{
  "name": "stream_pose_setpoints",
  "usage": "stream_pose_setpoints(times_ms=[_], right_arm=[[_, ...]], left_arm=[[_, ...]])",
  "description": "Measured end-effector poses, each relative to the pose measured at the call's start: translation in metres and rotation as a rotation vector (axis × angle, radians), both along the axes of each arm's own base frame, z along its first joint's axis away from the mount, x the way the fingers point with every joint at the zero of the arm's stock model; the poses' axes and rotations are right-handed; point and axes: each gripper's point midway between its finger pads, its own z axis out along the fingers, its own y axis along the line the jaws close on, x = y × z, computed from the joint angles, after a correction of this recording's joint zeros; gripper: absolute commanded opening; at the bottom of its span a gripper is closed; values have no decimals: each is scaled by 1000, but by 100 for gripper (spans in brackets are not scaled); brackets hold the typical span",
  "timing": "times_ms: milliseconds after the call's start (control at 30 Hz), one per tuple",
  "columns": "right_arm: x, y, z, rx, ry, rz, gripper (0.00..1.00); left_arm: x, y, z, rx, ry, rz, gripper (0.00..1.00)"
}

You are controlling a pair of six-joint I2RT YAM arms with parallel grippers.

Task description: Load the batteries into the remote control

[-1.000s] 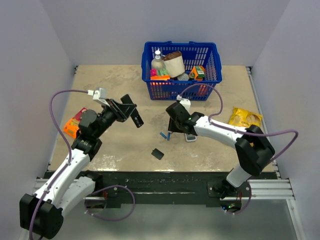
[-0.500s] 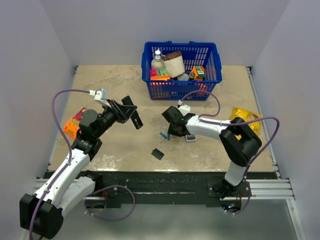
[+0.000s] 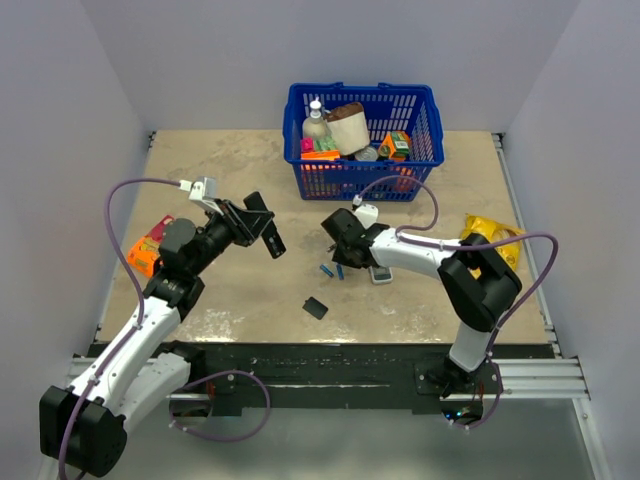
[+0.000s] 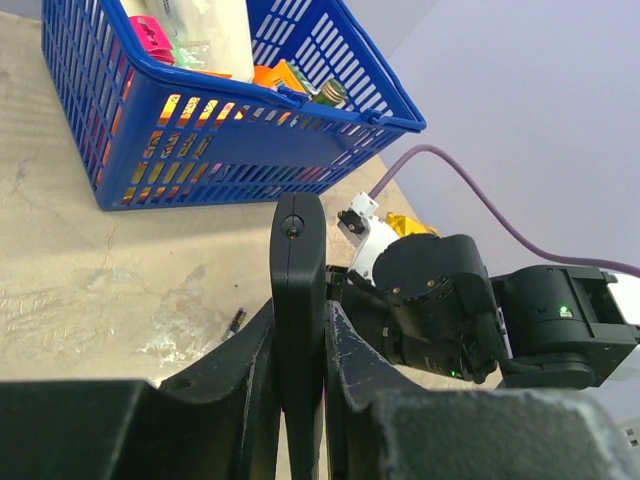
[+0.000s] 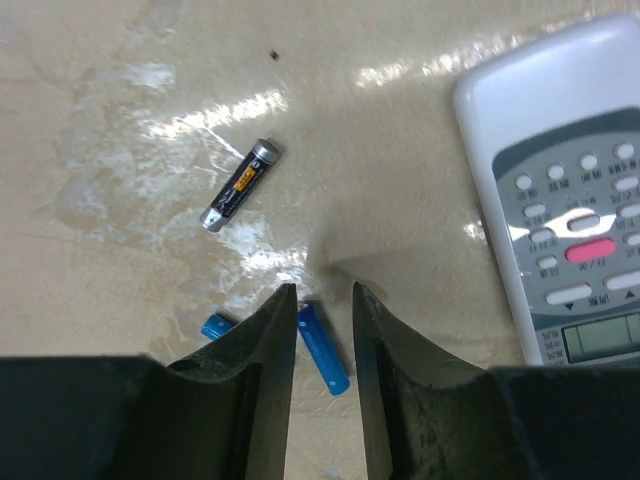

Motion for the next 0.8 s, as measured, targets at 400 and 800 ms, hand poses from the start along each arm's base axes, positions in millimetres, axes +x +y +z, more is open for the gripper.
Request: stream_pose_setpoints(times_ms=[400,800], right_arm=[[66,48,33,-43,-189,189,42],[81,54,-5,-248,-177,373,39]], left_arm=[[0,0,-4,9,11,1,0],[0,1,-8,28,18,5,0]])
